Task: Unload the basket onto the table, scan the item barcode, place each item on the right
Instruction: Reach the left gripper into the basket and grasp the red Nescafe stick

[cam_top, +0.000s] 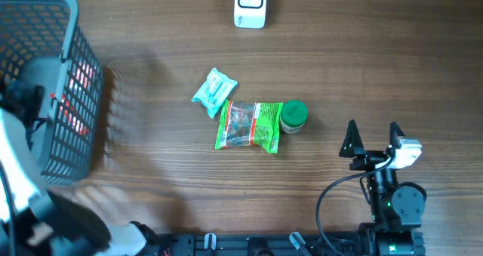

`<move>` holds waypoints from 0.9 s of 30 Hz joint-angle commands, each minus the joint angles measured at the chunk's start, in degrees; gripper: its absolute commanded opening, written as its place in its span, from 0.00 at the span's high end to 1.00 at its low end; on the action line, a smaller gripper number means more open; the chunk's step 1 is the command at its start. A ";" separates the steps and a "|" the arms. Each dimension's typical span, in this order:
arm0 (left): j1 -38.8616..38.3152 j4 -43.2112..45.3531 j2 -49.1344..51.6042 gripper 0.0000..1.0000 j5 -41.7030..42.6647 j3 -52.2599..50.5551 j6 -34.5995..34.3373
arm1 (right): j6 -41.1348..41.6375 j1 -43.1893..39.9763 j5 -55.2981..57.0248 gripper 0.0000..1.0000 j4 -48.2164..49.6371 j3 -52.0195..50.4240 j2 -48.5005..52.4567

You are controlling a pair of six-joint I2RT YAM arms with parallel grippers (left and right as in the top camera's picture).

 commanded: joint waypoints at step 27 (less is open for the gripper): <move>-3.54 -10.03 18.56 0.96 -3.43 18.62 17.86 | -0.98 0.20 0.13 0.00 0.28 -0.07 -0.26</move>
